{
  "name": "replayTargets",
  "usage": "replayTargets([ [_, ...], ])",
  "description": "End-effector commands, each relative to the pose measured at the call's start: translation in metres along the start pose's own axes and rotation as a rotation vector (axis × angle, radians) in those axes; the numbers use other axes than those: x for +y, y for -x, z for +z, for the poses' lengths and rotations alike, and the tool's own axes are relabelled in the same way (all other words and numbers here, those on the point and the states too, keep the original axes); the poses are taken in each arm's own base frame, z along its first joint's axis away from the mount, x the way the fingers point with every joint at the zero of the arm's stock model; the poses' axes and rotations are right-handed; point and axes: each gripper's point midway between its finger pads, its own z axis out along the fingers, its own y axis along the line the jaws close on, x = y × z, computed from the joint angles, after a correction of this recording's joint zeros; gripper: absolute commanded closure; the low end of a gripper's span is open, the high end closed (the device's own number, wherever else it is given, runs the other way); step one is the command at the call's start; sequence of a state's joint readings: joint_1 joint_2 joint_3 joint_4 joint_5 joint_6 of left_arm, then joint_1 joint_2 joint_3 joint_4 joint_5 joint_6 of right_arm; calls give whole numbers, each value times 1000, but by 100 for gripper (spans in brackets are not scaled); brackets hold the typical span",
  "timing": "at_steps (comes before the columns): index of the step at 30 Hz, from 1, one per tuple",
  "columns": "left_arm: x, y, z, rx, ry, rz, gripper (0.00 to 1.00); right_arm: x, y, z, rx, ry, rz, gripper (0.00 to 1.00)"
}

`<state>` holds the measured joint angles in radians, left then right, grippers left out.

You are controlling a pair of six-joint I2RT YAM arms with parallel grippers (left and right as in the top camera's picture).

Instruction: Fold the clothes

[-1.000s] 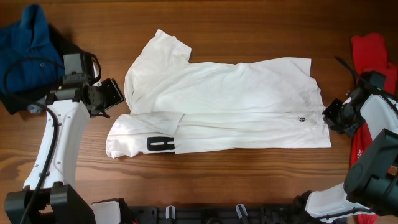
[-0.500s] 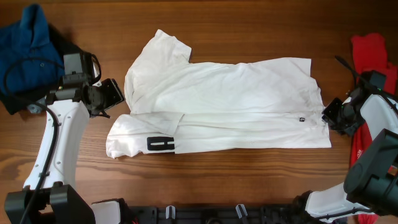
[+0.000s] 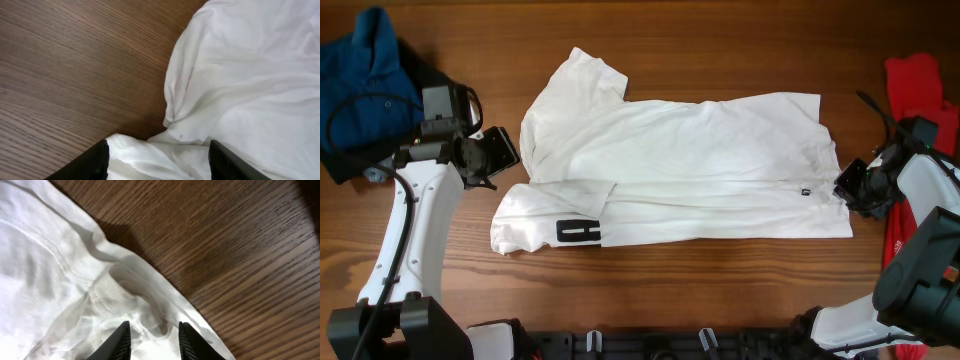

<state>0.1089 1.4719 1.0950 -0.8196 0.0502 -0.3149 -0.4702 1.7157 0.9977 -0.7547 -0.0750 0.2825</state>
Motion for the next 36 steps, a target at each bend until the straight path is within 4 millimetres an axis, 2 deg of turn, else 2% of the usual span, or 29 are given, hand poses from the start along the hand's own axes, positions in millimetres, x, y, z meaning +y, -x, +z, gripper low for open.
replayTargets([
  [1, 0, 3, 0, -7, 13, 28, 36, 3, -3, 1, 4, 16, -21, 69],
  [6, 0, 2, 0, -7, 13, 28, 37, 3, -2, 1, 3, 16, -22, 75],
  [25, 1, 0, 0, 4, 18, 27, 37, 3, -3, 1, 3, 16, -22, 74],
  [36, 1, -2, 0, 10, 20, 27, 37, 3, -4, 9, -9, 28, -21, 75],
])
